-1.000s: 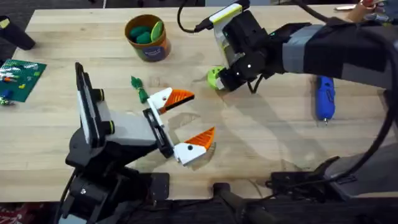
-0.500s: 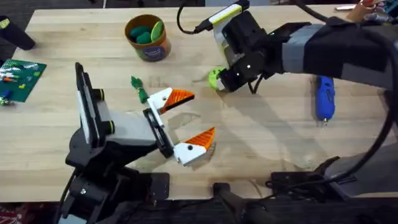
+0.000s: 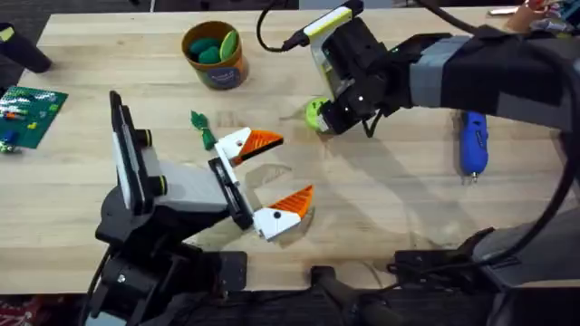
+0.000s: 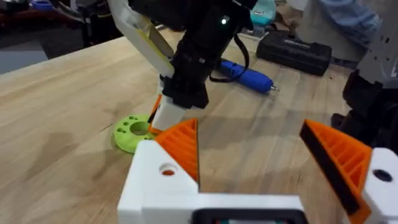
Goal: Pick up the gripper from the table and insert it into the empty holder that is missing its gripper. Then pick up a screw, insert it into the mounting hole, and use the screwdriver to tighten it. Finally, clean up the table by picking up the vegetable and placing it into the bucket.
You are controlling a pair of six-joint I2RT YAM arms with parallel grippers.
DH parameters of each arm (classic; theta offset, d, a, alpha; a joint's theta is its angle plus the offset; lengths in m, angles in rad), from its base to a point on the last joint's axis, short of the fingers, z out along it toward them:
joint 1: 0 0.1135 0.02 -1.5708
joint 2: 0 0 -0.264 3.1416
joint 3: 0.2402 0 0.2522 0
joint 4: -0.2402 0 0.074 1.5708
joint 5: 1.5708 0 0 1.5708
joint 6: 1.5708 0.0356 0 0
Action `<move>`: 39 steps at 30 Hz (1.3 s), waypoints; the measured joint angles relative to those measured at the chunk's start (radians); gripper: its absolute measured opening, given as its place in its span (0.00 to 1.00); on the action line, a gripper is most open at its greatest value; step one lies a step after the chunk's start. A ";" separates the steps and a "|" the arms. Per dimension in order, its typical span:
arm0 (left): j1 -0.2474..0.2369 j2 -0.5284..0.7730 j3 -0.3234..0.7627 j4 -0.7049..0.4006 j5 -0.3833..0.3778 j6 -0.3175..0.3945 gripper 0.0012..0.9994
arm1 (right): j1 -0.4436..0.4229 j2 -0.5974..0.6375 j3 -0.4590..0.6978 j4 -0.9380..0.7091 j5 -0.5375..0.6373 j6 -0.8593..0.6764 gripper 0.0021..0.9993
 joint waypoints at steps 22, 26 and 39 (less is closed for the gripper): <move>0.000 0.000 0.000 0.000 0.000 0.000 0.99 | 0.001 0.000 0.000 -0.003 0.079 0.000 0.18; 0.000 0.000 0.000 0.000 0.000 0.000 0.99 | 0.001 0.000 0.000 -0.009 0.088 0.000 0.18; 0.000 0.000 0.000 0.000 0.000 0.000 0.99 | 0.001 0.000 0.000 -0.019 0.095 0.000 0.18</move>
